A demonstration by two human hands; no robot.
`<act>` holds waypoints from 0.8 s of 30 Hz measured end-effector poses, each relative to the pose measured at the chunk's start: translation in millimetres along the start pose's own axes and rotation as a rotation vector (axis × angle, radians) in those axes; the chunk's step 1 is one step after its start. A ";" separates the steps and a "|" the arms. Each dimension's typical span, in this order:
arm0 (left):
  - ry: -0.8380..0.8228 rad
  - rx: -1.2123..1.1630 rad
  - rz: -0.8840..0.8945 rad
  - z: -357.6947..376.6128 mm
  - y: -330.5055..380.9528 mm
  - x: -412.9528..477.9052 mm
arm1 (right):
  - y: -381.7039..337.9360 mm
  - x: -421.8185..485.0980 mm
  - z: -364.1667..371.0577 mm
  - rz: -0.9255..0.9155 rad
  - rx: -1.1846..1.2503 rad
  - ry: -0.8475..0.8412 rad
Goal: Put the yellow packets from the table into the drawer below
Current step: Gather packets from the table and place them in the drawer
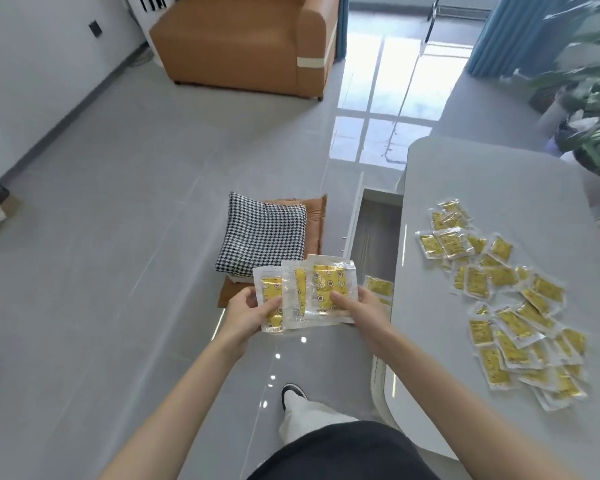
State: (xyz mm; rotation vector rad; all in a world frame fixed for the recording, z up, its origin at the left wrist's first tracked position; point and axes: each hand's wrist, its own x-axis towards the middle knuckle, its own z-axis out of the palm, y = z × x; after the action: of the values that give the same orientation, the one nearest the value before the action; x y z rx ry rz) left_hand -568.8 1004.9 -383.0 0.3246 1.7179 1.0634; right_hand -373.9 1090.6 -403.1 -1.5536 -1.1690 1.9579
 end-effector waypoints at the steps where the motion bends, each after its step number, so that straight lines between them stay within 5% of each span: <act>1: -0.012 0.008 -0.004 -7.3 9.7 11.8 | -8.9 8.2 8.7 0.001 0.019 0.000; 10: -0.159 0.108 -0.040 -29.8 77.2 104.0 | -45.3 69.9 53.2 0.001 0.094 0.163; 24: -0.646 0.567 -0.051 3.3 160.5 235.3 | -39.8 123.0 115.0 0.117 0.530 0.671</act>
State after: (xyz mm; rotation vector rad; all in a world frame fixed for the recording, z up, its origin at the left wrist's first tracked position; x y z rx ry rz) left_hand -708.1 1252.4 -405.8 0.8731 1.3826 0.3401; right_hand -527.4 1160.4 -442.1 -1.7708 -0.2664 1.4370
